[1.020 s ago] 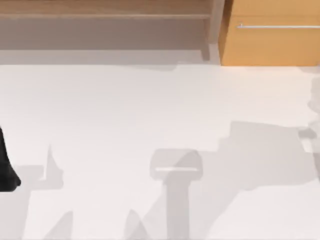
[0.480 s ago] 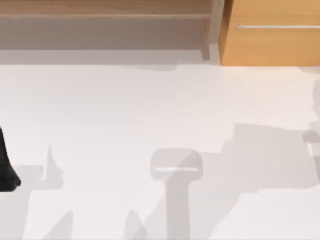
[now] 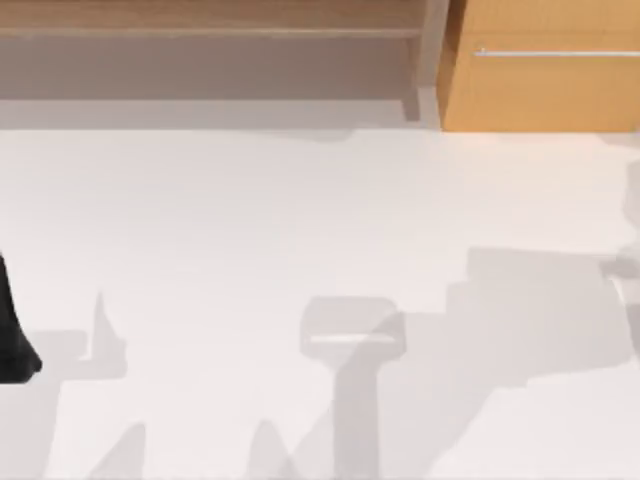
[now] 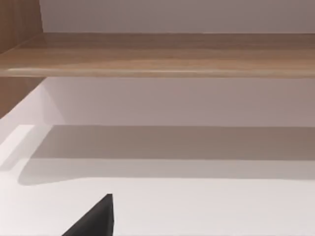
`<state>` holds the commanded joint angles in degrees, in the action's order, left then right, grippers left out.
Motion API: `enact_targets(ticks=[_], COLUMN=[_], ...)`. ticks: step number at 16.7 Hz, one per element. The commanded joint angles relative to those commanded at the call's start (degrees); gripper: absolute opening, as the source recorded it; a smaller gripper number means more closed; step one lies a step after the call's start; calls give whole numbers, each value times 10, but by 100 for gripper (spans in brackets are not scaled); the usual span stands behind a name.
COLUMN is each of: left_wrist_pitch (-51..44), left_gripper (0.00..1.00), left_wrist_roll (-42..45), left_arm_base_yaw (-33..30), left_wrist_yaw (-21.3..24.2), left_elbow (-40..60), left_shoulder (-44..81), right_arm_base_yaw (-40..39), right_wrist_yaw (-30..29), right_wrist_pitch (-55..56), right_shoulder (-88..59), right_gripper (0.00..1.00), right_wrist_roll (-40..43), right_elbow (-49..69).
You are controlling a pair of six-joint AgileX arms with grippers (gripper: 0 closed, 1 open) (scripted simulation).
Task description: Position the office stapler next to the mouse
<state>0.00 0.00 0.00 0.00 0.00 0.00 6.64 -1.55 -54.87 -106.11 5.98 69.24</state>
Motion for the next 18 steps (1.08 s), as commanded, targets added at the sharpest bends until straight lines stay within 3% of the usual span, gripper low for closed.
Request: enact_targets(ticks=[5, 18], left_wrist_pitch=[0, 0], left_gripper=[100, 100], left_wrist_roll=[0, 0], left_arm_base_yaw=[0, 0], left_wrist_yaw=[0, 0], left_elbow=[0, 0], left_shoulder=[0, 0], right_arm_base_yaw=[0, 0], right_wrist_yaw=[2, 2], right_wrist_pitch=[4, 4], right_shoulder=[-5, -5], right_gripper=[0, 98], right_wrist_roll=[-1, -1], right_elbow=[-5, -5])
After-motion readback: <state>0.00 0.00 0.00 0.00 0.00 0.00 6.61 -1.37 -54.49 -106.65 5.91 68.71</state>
